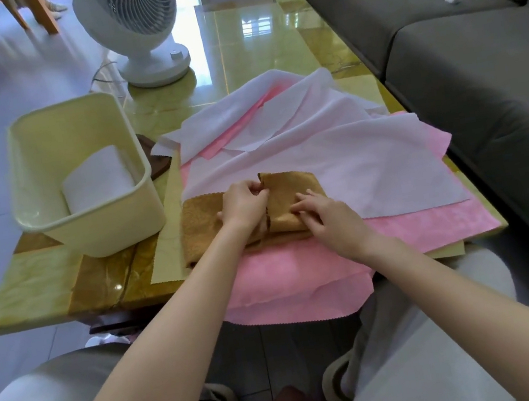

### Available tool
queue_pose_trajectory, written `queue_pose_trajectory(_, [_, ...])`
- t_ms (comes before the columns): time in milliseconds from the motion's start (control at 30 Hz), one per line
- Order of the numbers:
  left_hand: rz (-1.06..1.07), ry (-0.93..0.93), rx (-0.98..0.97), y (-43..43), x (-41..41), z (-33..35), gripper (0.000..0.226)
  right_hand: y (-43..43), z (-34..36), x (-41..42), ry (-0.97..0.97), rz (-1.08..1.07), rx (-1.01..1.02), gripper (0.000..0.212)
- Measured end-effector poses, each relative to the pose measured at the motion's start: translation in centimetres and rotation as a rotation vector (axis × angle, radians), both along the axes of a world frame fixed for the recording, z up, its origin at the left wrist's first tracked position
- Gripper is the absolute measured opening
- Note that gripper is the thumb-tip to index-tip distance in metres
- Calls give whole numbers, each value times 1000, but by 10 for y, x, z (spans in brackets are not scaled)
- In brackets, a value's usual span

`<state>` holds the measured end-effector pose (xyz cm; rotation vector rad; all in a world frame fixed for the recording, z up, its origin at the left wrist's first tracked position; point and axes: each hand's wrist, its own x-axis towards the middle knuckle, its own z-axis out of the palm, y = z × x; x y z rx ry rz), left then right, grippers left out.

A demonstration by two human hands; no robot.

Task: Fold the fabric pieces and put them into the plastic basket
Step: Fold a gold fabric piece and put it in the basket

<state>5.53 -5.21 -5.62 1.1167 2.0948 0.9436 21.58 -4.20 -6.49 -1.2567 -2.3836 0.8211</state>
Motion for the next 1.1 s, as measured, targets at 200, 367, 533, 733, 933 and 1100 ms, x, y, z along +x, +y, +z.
queue_pose_trajectory(200, [-29, 117, -23, 1, 0, -4, 5, -1, -11, 4, -129, 62, -1, 37])
queue_pose_trajectory(367, [-122, 301, -18, -9, 3, -12, 22, -3, -10, 2, -155, 89, 6, 40])
queue_pose_trajectory(533, [-106, 326, -53, -10, 4, -13, 30, -5, -6, 3, -162, 106, 19, 38])
queue_pose_trajectory(733, [-90, 301, -37, -9, 1, -11, 26, -10, -2, -1, -248, 194, 80, 39])
queue_pose_trajectory(933, [31, 362, 157, -29, -26, 0, 22, -25, 6, -26, -208, 272, 120, 46])
queue_pose_trajectory(1100, [120, 432, -42, -58, -56, -10, 31, -37, 1, -44, -321, 348, 128, 48])
